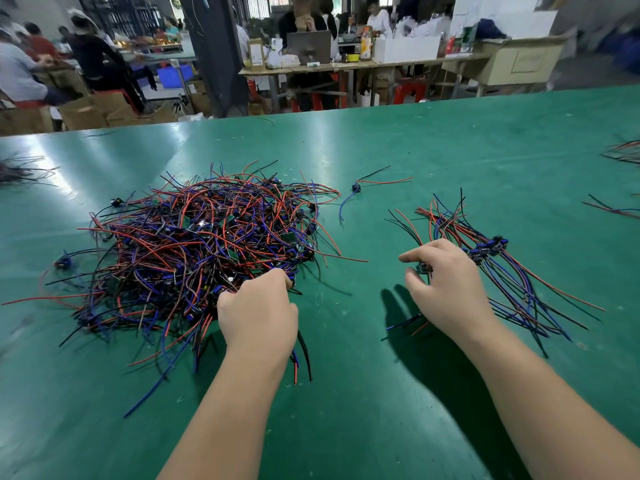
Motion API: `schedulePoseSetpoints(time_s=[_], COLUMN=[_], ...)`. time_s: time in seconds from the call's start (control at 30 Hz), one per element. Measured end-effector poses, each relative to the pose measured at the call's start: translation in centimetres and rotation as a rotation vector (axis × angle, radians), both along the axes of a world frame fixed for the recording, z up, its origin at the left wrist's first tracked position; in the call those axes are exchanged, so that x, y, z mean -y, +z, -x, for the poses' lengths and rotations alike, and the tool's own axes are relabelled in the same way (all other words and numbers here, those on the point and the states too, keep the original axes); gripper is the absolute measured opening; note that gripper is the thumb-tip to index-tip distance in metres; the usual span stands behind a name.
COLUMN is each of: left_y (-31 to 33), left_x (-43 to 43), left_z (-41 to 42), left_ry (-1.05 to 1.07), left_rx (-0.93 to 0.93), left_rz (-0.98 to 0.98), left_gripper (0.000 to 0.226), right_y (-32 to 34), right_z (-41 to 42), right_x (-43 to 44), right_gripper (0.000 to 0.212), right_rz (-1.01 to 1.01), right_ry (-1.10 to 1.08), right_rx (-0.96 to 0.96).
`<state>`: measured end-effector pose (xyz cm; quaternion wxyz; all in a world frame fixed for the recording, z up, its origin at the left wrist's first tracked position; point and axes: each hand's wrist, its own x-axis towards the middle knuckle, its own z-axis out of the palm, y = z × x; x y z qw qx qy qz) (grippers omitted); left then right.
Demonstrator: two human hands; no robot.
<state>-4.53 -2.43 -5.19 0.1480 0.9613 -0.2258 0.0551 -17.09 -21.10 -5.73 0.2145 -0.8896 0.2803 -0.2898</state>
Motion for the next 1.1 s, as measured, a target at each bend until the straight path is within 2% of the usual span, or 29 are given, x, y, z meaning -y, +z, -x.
schedulePoseSetpoints(time_s=[0.13, 0.23, 0.27, 0.43, 0.63, 0.83, 0.93, 1.03, 1.1], left_y=[0.2, 0.5, 0.6, 0.7, 0.9, 0.0, -0.1, 0.0, 0.2], left_x=[0.0, -0.2, -0.2, -0.1, -0.3, 0.3, 0.7, 1.3, 1.7], left_z=[0.3, 0.4, 0.5, 1.2, 1.3, 2.5, 3.0, 3.3, 3.8], left_ry=[0.002, -0.012, -0.009, -0.011, 0.013, -0.017, -0.008, 0.003, -0.036], left_rx=[-0.013, -0.071, -0.088, -0.098, -0.061, 0.007, 0.036, 0.019, -0.047], left_rz=[-0.020, -0.114, -0.137, -0.155, -0.177, -0.299, -0.225, -0.037, 0.123], left_gripper=[0.017, 0.039, 0.040, 0.023, 0.023, 0.027, 0.028, 0.036, 0.039], right_y=[0.1, 0.2, 0.2, 0.6, 0.8, 0.9, 0.9, 0.8, 0.8], right_z=[0.0, 0.1, 0.1, 0.3, 0.4, 0.4, 0.4, 0.3, 0.2], right_x=[-0.3, -0.6, -0.7, -0.9, -1.1, -1.2, -1.2, -1.4, -1.5], right_gripper=[0.018, 0.016, 0.015, 0.015, 0.015, 0.015, 0.014, 0.014, 0.017], right_rz=[0.013, 0.022, 0.026, 0.026, 0.024, 0.025, 0.023, 0.000, -0.154], right_ry=[0.030, 0.046, 0.051, 0.061, 0.059, 0.067, 0.075, 0.084, 0.142], right_rx=[0.018, 0.035, 0.043, 0.071, 0.092, 0.107, 0.112, 0.156, 0.193])
